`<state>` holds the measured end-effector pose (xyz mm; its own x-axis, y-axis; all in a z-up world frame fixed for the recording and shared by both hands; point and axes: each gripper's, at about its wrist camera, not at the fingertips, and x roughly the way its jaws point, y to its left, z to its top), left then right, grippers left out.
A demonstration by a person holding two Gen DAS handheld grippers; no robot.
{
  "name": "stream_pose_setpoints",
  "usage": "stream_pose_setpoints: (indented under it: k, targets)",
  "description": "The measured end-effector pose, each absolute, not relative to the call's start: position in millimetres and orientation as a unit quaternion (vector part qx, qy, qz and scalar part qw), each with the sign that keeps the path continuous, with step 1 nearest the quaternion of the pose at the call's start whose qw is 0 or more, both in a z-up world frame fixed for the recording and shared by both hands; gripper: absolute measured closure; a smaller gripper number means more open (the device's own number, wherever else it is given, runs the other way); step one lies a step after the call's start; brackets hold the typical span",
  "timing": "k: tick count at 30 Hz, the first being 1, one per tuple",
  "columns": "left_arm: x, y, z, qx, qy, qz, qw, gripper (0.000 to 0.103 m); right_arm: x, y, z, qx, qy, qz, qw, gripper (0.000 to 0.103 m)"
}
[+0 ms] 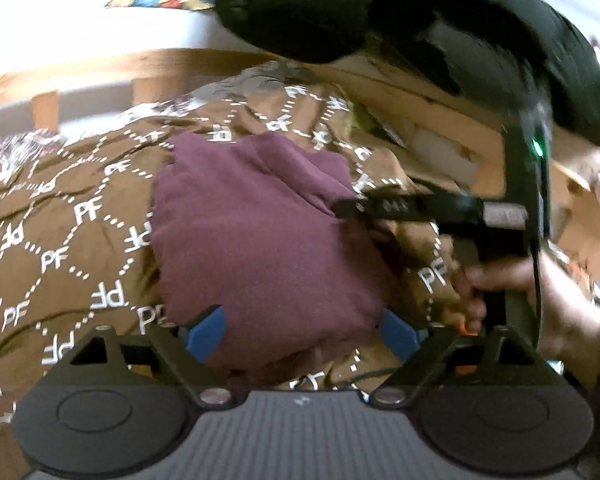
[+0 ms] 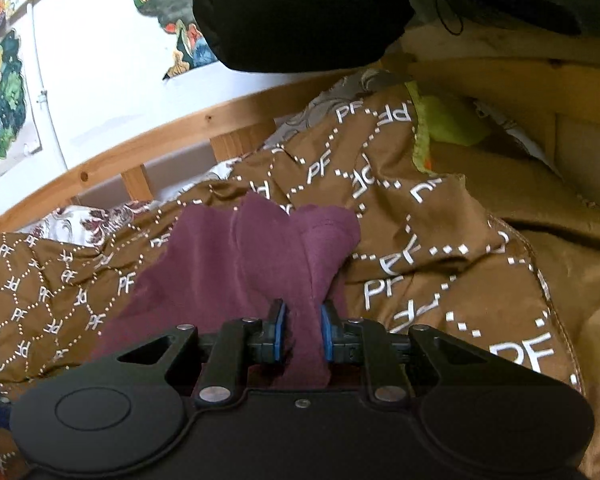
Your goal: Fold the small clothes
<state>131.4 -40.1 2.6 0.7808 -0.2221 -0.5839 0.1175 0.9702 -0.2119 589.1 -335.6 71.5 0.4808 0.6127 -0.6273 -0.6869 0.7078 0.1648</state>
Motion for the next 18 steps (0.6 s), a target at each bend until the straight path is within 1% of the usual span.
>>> stream_pose_setpoints:
  k: [2,4,9,11,15,17,18]
  targets:
    - [133,-30,3,-0.111,0.317,-0.072,0.939,0.007,589,-337,70,-0.053,0.348,0.374,0.858,0.083]
    - [134,-20,2,-0.140,0.316,-0.054,0.937,0.005,591,-338,67,-0.047,0.356,0.371,0.856,0.082]
    - [149,5,-5,-0.208,0.328,-0.014,0.921,0.004,596,-341,62,-0.022,0.376,0.360,0.853,0.076]
    - [156,10,-10,-0.219,0.337,0.003,0.916,0.004,597,-343,62,-0.012,0.380,0.357,0.853,0.068]
    - [165,15,-28,-0.232,0.371,0.024,0.899,0.004,599,-347,63,0.009,0.378,0.360,0.853,0.059]
    - [166,17,-37,-0.243,0.383,0.026,0.891,0.004,599,-349,64,0.019,0.372,0.364,0.854,0.049]
    - [165,18,-41,-0.248,0.386,0.028,0.888,0.004,600,-349,66,0.021,0.367,0.367,0.855,0.046]
